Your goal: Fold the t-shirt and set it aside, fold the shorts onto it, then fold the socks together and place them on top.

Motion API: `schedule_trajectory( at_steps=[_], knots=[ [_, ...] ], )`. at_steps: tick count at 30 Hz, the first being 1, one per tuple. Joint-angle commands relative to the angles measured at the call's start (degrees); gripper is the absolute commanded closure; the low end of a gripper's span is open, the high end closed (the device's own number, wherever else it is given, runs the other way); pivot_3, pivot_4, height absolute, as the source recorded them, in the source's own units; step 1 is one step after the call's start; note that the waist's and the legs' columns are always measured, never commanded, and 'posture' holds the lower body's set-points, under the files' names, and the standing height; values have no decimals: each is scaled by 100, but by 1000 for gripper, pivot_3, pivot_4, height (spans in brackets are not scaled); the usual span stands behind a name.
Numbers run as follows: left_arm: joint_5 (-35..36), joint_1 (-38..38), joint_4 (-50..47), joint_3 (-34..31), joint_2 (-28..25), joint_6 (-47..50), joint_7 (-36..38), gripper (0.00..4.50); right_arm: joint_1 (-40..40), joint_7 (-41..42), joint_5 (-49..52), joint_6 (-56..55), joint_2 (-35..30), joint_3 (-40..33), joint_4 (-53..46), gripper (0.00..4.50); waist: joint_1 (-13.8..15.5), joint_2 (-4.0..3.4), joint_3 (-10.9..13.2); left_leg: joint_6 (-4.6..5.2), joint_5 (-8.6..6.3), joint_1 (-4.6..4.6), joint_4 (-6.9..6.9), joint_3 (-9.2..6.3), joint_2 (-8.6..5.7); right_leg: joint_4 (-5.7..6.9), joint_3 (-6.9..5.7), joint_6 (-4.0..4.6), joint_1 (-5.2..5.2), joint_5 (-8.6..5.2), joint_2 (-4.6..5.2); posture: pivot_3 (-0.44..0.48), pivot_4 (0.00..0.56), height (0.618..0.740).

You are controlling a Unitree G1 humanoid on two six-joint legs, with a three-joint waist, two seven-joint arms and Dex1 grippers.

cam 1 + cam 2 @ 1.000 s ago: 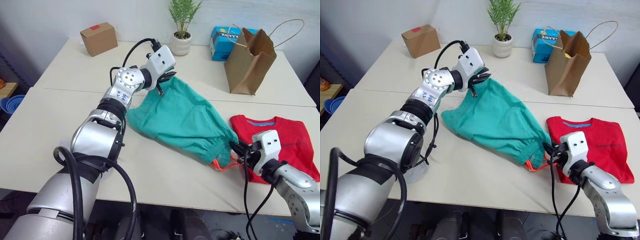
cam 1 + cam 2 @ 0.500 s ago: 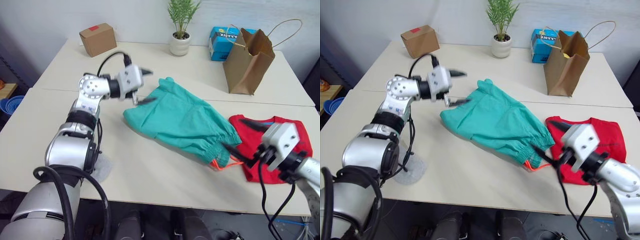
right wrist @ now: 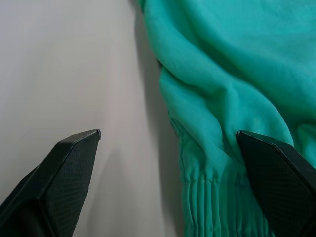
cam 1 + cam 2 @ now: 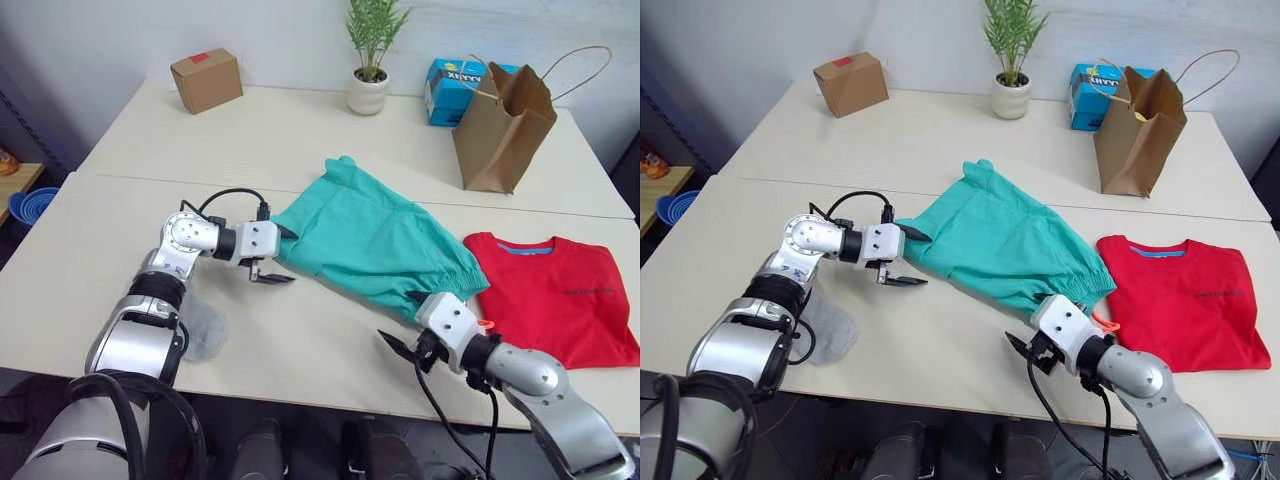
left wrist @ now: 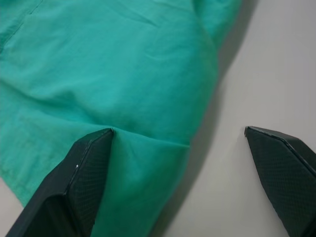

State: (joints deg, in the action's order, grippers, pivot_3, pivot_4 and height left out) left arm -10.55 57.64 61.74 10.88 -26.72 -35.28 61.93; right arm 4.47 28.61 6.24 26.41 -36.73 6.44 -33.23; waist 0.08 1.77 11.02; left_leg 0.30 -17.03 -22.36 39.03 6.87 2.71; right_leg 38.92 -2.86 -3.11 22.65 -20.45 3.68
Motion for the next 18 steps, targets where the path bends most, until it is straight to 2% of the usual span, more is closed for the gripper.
schedule_trajectory(
  at_steps=[1,2,3,9,12,14,16,18],
  knots=[
    [-476,169,300,278,243,116,-864,0,-97,-224,-483,-87,-43,23,69,614,1,0,-1,0,0,2,0,-1,-1,1,0,-1,-2,0,0,0,150,740],
    [-675,222,387,468,287,135,-869,0,-99,-251,-561,-105,-44,-2,108,896,7,5,-7,0,0,4,0,0,-1,1,0,-1,-5,1,0,0,150,740],
    [-806,263,458,604,310,132,-848,408,-100,-258,-610,-122,-30,-27,139,1285,12,7,-14,2,-1,6,0,-1,-2,0,-2,-2,-8,1,1,0,150,740],
    [-1002,560,832,870,441,549,-779,2139,-120,-56,-542,-116,-51,-241,209,3467,-13,0,-51,3,-2,19,-1,0,-2,-1,-1,-2,-20,1,-2,0,150,740],
    [-621,476,870,717,361,1425,466,3059,-228,262,-207,-494,-27,-426,301,4448,-28,3,-62,4,-2,23,-1,0,-1,1,0,-2,-21,1,-4,0,150,740],
    [-346,370,609,613,224,1686,1271,3725,-251,669,138,-865,-67,-558,329,4500,-92,0,-66,1,-3,25,-2,5,2,1,2,-2,-19,1,-13,0,150,740],
    [-107,218,110,514,32,1771,1699,4417,-231,1087,452,-1136,-168,-739,395,4500,-176,-2,-68,-6,-4,26,-10,5,8,-1,2,4,-18,-3,-18,0,150,740],
    [139,-15,-592,436,-184,2085,2089,4466,-187,1491,713,-1283,-324,-887,465,4500,-203,-3,-68,-17,-2,30,-27,5,12,-1,5,8,-13,-7,-20,0,150,740]
  ],
)
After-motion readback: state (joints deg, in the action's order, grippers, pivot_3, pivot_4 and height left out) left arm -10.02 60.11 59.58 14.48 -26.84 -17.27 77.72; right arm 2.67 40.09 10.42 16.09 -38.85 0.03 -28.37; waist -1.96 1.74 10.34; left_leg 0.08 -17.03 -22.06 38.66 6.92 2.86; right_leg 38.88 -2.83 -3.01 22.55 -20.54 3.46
